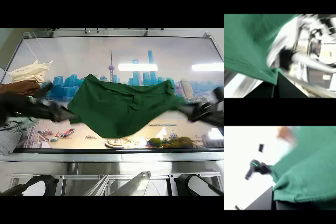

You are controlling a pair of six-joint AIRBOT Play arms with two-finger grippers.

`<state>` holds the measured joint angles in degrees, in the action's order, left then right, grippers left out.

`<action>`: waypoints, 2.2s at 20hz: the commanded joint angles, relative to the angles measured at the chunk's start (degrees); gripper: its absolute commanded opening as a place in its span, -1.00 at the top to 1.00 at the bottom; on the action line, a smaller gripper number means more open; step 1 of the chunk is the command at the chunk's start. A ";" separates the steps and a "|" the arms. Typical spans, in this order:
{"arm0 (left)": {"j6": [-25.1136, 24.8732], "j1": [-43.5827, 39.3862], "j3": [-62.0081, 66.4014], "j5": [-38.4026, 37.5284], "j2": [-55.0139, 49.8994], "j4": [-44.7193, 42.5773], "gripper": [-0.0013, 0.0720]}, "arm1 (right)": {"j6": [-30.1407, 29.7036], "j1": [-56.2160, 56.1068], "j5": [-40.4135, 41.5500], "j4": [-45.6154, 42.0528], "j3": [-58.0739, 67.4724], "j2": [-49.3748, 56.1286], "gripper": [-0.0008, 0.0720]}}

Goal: Fold the shirts.

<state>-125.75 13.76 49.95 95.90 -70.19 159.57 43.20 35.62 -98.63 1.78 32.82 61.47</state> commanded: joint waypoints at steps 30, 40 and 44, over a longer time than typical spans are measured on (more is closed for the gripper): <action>5.07 1.90 32.33 -23.80 -17.25 -14.10 0.90 | -5.88 -19.21 41.66 -16.00 31.91 17.25 0.93; 9.75 1.01 54.93 -21.79 -42.95 -14.08 0.90 | -12.00 -20.57 50.14 -16.70 42.86 41.48 0.93; 10.12 0.68 54.05 -15.28 -46.45 -15.08 0.91 | -10.01 -19.56 46.86 -27.43 41.59 41.68 0.93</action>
<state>-116.55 14.55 103.61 75.99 -113.65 145.18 31.83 15.51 -49.93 -18.57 74.72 101.97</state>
